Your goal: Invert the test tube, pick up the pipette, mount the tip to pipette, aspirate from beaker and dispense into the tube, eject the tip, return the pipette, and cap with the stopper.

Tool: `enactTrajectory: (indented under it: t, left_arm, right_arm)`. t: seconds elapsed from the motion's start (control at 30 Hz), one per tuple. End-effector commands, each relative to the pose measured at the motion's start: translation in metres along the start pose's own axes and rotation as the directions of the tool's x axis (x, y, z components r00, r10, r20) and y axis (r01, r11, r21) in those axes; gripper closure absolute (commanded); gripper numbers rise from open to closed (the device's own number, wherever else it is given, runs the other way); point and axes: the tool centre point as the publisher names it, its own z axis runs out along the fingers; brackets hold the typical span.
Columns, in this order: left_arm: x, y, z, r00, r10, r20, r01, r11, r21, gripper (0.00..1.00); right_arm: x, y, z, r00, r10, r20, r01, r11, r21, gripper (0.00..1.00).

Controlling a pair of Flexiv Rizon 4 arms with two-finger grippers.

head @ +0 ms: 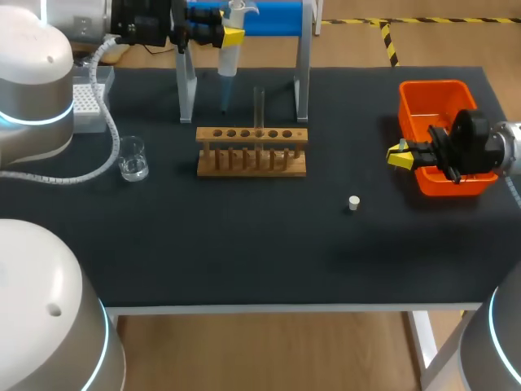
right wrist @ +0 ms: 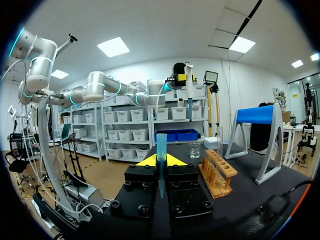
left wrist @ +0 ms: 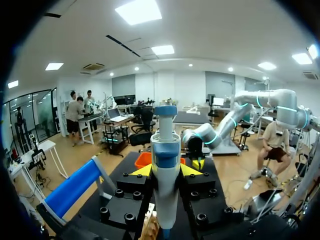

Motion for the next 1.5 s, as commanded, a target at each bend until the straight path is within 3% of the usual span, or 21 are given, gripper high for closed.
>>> enactTrajectory:
  t: [0.03, 0.4, 0.6, 0.9, 1.17, 1.5]
  left_arm:
    - [0.000, 0.000, -0.001, 1.000, -0.001, -0.001, 0.001, 1.000, -0.001, 1.00]
    - [0.000, 0.000, -0.001, 1.000, -0.001, -0.001, 0.001, 1.000, -0.001, 1.00]
    - [0.018, -0.006, 0.012, 1.000, 0.024, -0.012, -0.024, 0.999, 0.038, 1.00]
    - [0.042, -0.017, 0.048, 0.994, 0.053, -0.091, -0.043, 0.993, 0.108, 1.00]
    - [0.061, -0.024, 0.077, 0.993, 0.045, -0.112, -0.030, 0.991, 0.131, 1.00]
    - [0.081, -0.032, 0.093, 0.993, 0.038, -0.112, -0.021, 0.989, 0.148, 1.00]
  right_arm:
    - [0.000, 0.000, -0.001, 1.000, 0.000, -0.001, 0.000, 1.000, 0.001, 1.00]
    - [0.000, 0.000, -0.001, 1.000, 0.000, -0.001, 0.000, 1.000, 0.001, 1.00]
    - [0.000, 0.000, -0.001, 1.000, 0.000, -0.001, 0.000, 1.000, 0.001, 1.00]
    - [0.000, 0.000, -0.001, 1.000, 0.000, -0.001, 0.000, 1.000, 0.001, 1.00]
    - [0.000, 0.000, -0.001, 1.000, 0.000, -0.001, 0.000, 1.000, 0.001, 1.00]
    - [0.000, 0.000, -0.001, 1.000, 0.000, -0.001, 0.000, 1.000, 0.001, 1.00]
